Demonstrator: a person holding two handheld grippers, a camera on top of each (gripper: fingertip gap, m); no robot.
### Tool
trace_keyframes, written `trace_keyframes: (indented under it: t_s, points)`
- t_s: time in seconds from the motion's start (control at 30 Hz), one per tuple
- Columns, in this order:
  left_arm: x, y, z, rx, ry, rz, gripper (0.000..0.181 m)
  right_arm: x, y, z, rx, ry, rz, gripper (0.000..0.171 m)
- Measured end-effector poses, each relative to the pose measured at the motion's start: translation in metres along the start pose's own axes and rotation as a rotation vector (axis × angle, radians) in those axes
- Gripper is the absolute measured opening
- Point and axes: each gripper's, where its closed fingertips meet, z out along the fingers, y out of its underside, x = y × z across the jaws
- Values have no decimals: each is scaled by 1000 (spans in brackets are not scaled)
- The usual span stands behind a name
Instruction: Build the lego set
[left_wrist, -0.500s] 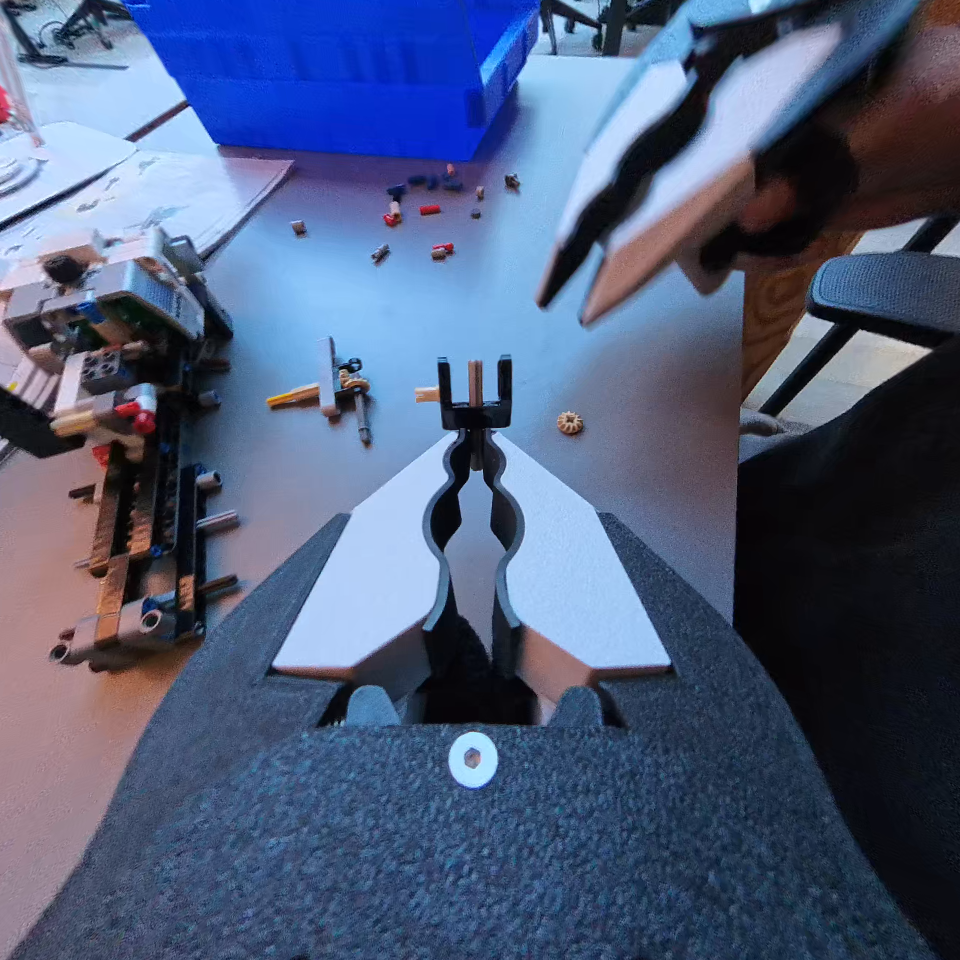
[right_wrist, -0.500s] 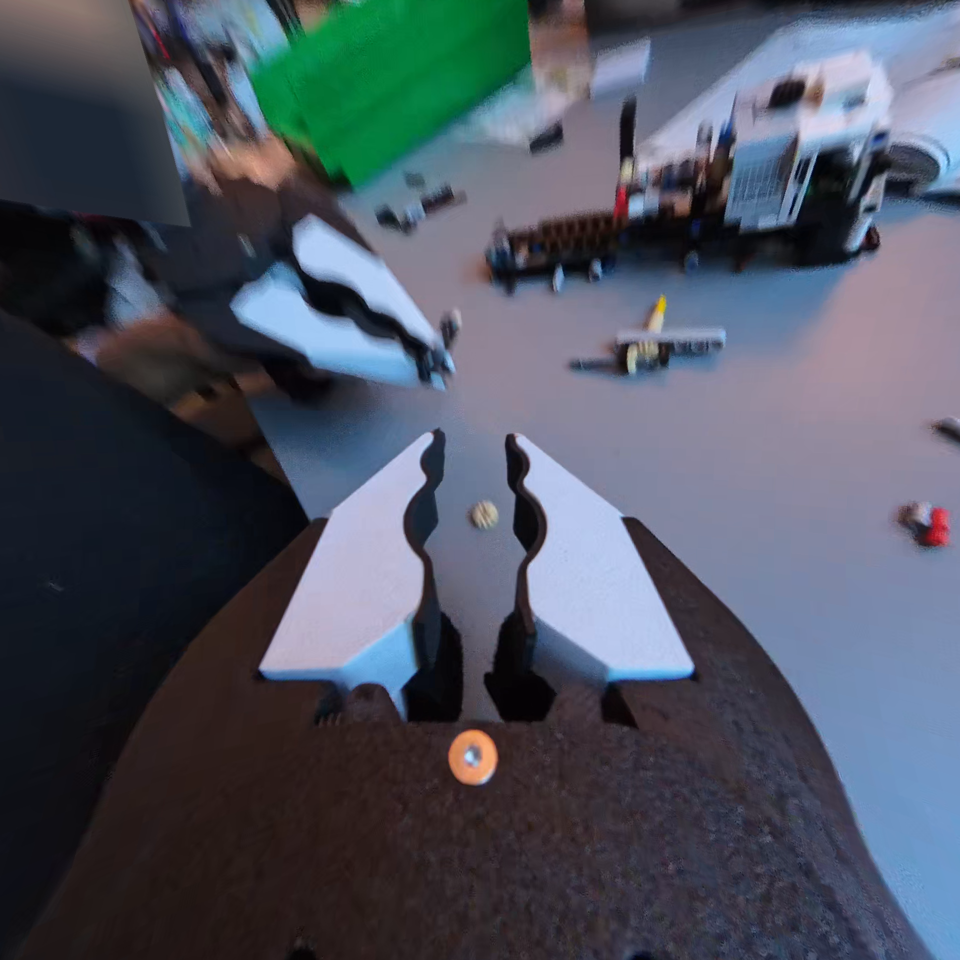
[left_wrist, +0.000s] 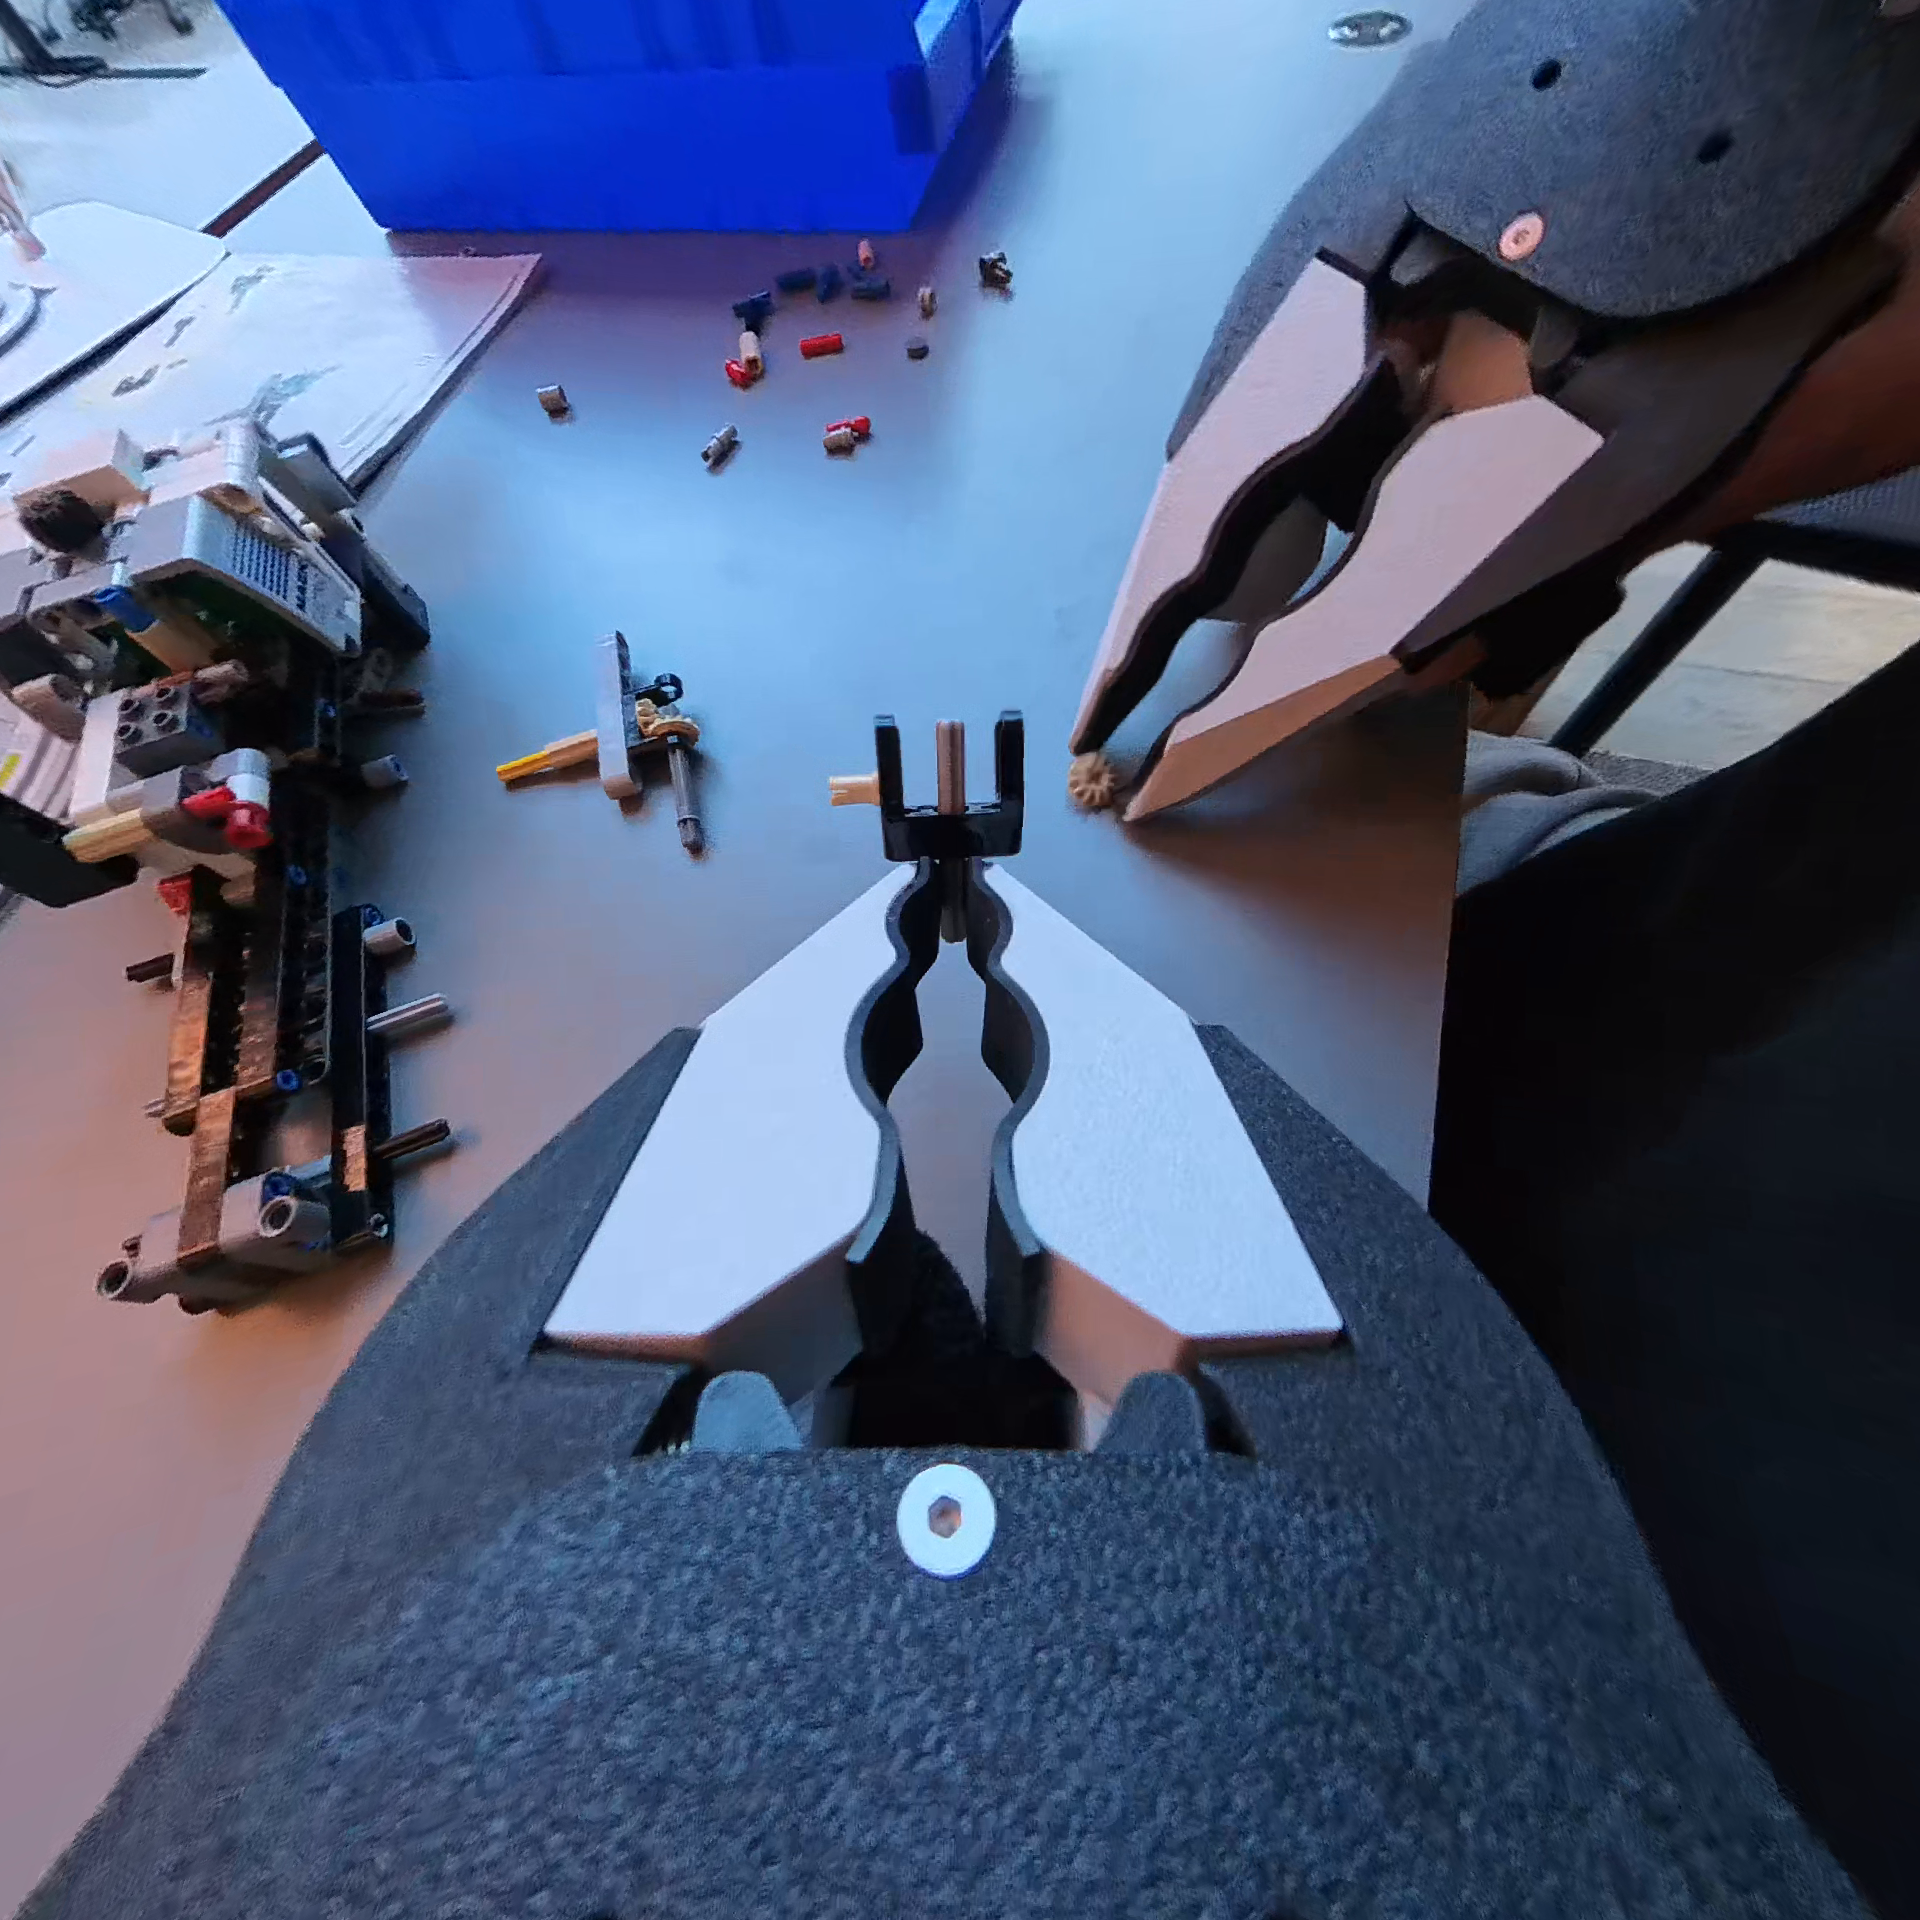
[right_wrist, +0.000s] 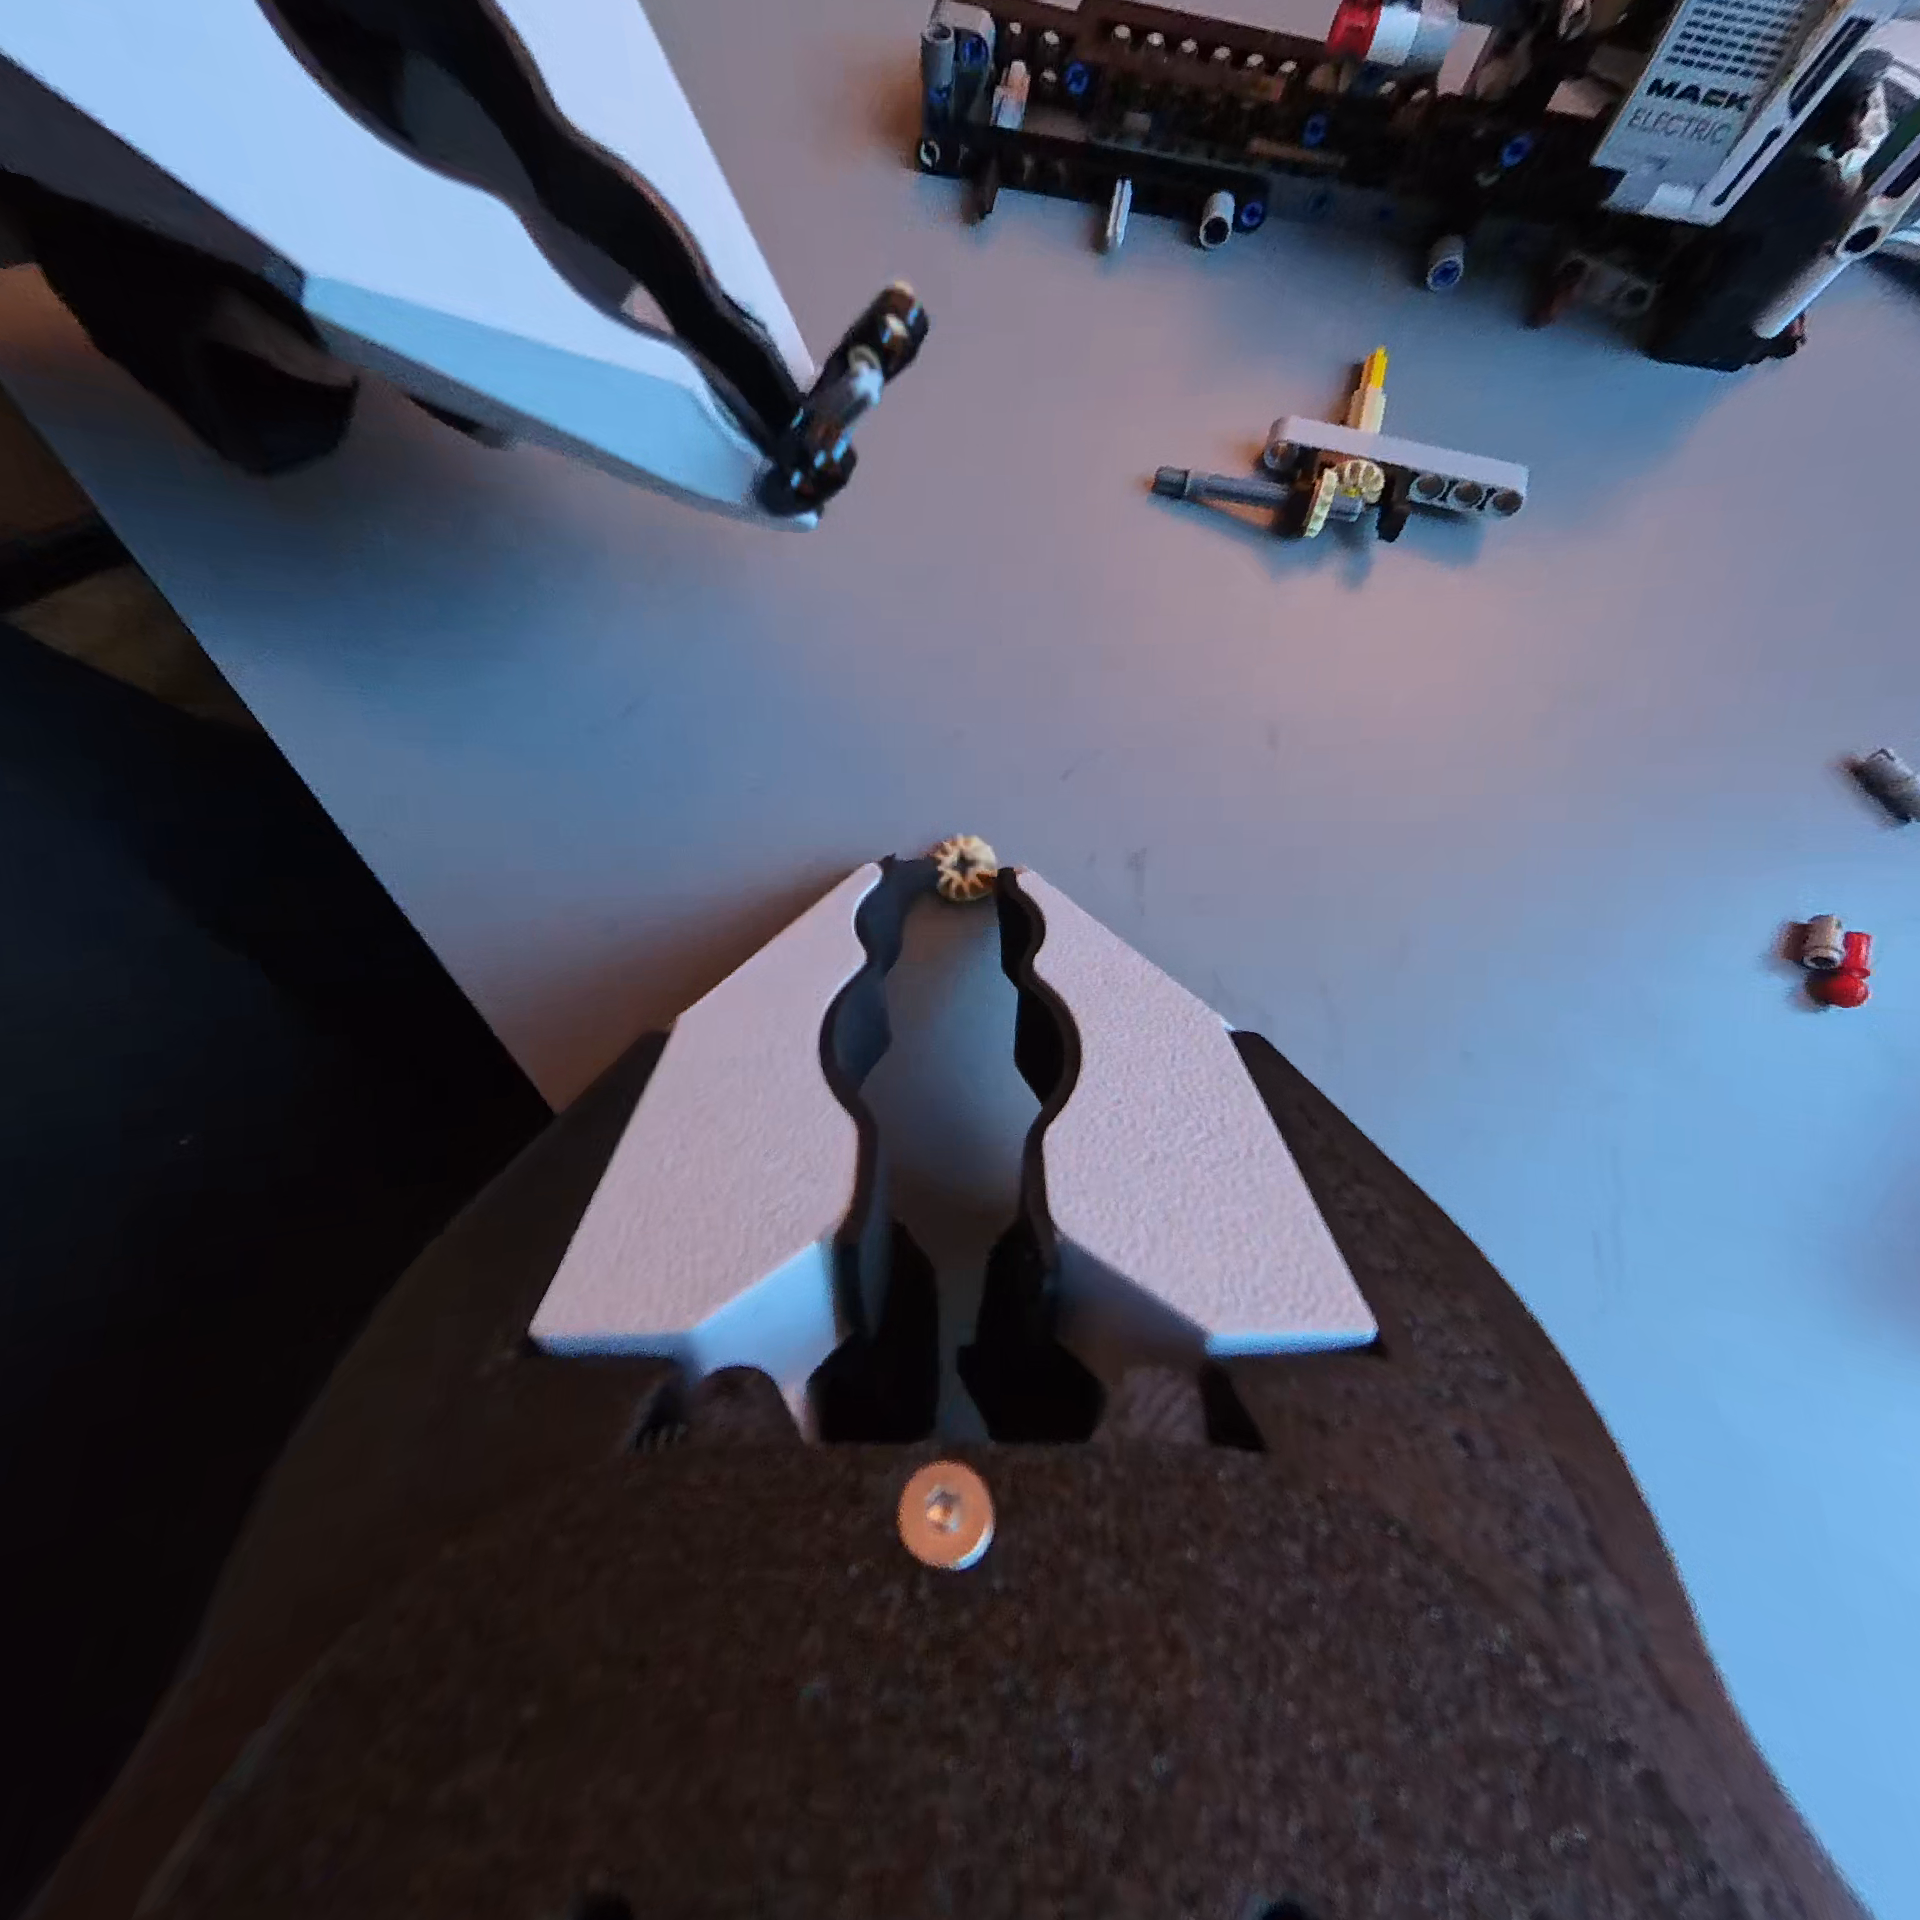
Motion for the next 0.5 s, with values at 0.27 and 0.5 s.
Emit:
trace_keyframes:
  t_s: [0.27, 0.5]
  points:
    - [1, 0, -1, -6, 7, 38, 2, 2, -7, -6, 60, -49, 56, 19]
    - [-7, 7, -4, -33, -13, 27, 2, -17, -13, 2, 52, -143, 32, 20]
